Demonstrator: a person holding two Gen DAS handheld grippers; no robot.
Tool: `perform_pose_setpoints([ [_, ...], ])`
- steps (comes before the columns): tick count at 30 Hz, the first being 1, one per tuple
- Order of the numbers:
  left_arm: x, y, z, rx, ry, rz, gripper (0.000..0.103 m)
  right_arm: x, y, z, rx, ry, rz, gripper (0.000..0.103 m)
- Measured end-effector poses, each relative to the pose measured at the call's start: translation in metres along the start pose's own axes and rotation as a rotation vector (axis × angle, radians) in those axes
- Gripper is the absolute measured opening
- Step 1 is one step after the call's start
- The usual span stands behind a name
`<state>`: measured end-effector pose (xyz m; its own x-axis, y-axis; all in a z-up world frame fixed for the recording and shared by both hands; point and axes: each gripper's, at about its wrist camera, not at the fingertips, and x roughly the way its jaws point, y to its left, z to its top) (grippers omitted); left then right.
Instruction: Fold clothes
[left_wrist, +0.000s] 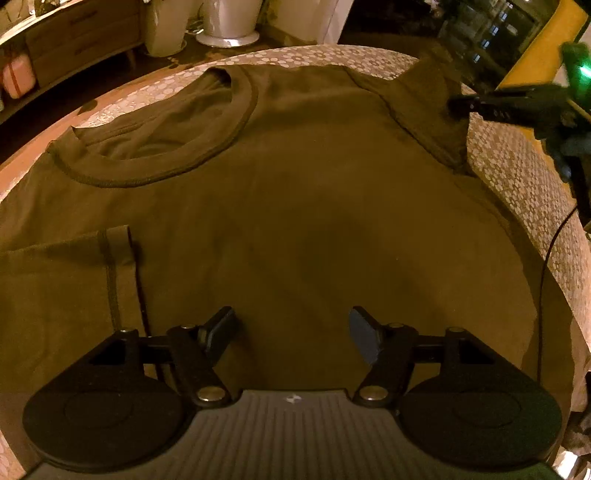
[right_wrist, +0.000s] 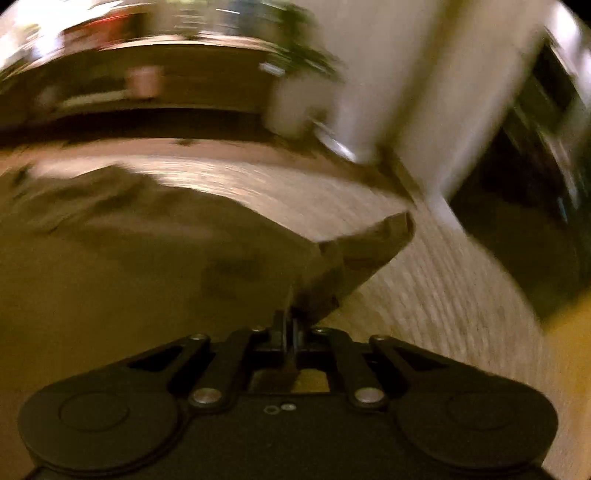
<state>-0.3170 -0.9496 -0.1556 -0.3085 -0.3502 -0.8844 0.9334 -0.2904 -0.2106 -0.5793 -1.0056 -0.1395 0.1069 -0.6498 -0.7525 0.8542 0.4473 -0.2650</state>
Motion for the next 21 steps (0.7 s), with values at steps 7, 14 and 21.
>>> perform_pose_setpoints([
  [7, 0.001, 0.001, 0.0, 0.0, -0.001, 0.001, 0.068, -0.017, 0.038, -0.017, -0.289, 0.002, 0.23, 0.103],
  [14, 0.002, 0.001, 0.004, -0.003, 0.011, 0.01, 0.068, -0.02, 0.029, -0.026, -0.278, 0.066, 0.422, 0.103],
  [21, -0.003, -0.003, 0.016, -0.048, -0.04, 0.003, 0.068, -0.018, -0.027, -0.02, 0.102, -0.002, 0.389, 0.103],
])
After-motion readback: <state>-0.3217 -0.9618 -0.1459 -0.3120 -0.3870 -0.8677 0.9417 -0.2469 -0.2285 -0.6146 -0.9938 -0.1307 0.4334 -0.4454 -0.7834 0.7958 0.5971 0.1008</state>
